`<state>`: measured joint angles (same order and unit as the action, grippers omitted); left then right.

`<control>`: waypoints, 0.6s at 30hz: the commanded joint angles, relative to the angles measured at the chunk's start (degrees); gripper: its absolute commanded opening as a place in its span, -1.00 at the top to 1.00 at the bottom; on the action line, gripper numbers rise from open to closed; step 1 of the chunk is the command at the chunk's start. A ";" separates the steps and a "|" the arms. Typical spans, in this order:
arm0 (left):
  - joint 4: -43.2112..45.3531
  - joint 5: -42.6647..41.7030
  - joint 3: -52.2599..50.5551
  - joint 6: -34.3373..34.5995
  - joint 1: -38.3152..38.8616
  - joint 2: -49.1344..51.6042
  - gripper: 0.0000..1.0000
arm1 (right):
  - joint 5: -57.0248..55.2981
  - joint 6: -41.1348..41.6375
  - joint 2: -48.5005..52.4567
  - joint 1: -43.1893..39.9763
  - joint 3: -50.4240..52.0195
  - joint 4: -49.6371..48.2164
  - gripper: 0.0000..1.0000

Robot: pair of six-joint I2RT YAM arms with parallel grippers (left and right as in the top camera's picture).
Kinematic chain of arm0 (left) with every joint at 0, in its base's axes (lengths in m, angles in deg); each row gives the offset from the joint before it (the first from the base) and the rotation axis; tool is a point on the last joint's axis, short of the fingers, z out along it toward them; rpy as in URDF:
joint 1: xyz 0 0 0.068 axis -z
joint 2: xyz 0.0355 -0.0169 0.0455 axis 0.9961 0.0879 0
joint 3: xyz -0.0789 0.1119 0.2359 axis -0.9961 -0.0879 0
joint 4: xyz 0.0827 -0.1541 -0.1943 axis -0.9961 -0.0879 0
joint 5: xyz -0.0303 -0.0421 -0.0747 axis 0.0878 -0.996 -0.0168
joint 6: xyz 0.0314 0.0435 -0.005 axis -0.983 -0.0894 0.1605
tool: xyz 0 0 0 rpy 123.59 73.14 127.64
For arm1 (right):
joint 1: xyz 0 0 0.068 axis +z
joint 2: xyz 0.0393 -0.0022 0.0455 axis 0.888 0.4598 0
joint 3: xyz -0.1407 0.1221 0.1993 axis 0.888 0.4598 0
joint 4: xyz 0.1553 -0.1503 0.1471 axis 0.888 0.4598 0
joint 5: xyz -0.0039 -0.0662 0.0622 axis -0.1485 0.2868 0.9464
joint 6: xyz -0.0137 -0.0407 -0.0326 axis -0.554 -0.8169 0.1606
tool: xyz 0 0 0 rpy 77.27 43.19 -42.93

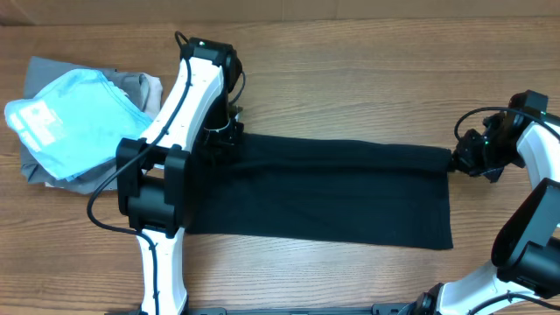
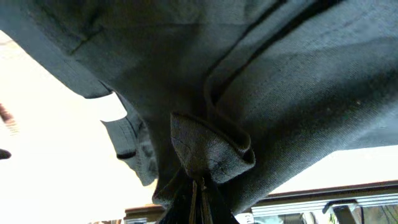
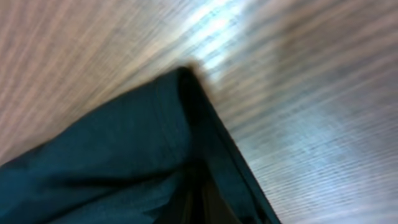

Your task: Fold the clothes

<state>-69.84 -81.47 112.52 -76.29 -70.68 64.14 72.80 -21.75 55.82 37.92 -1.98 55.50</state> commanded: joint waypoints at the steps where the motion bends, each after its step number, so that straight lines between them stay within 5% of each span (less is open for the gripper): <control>1: -0.22 -0.15 -2.89 1.22 0.15 -2.40 0.91 | -4.07 1.05 -1.97 -0.55 -2.32 0.83 0.92; 18: 3.85 4.26 -8.20 2.93 -0.17 -3.54 0.92 | -4.09 1.31 -1.97 -0.44 -2.60 3.98 0.92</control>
<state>-66.23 -78.76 104.76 -74.72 -70.70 62.98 70.11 -20.61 55.82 37.87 -2.83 59.25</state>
